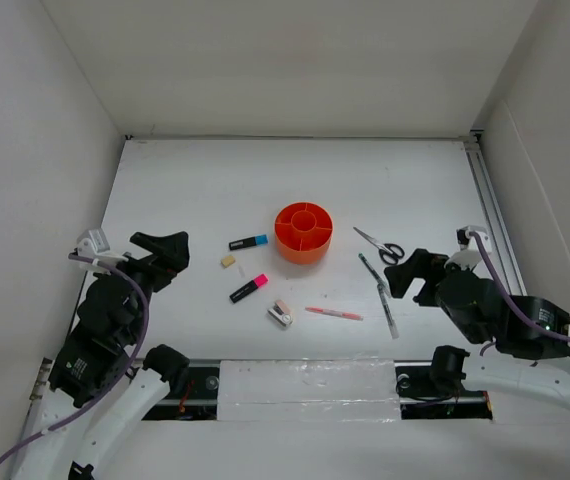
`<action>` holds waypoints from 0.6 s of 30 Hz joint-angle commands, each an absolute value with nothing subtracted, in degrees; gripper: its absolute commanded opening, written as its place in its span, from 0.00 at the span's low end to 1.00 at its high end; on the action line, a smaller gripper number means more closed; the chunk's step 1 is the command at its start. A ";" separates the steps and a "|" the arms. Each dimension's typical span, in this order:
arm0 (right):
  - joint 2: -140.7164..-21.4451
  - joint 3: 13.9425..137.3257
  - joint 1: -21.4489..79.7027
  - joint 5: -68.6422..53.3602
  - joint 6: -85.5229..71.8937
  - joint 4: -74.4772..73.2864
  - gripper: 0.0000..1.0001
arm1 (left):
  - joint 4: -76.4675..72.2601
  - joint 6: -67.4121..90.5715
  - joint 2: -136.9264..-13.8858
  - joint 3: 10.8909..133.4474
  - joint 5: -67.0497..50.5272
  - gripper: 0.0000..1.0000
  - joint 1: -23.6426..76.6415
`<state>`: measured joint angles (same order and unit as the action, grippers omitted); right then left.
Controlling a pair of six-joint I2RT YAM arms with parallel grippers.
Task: Sort the stationery into containers
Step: Pick up the pen from the center of the board.
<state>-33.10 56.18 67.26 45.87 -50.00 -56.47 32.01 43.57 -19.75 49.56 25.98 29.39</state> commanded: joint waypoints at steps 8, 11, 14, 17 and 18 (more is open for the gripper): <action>-35.85 55.73 67.76 39.47 -43.60 -49.93 1.00 | 31.64 44.12 -24.94 49.39 27.42 1.00 29.18; -39.10 53.10 67.76 36.22 -42.80 -46.15 1.00 | 32.17 44.12 -28.46 49.39 24.62 1.00 29.18; -42.62 48.54 67.76 33.06 -42.80 -41.32 1.00 | 30.94 44.99 -33.56 49.39 20.84 1.00 29.18; -45.61 44.66 67.76 31.03 -43.41 -37.10 1.00 | 30.15 46.66 -37.96 47.20 18.02 1.00 29.18; -46.22 42.47 67.76 30.33 -43.94 -36.31 1.00 | 29.54 46.67 -38.66 46.59 17.50 1.00 29.18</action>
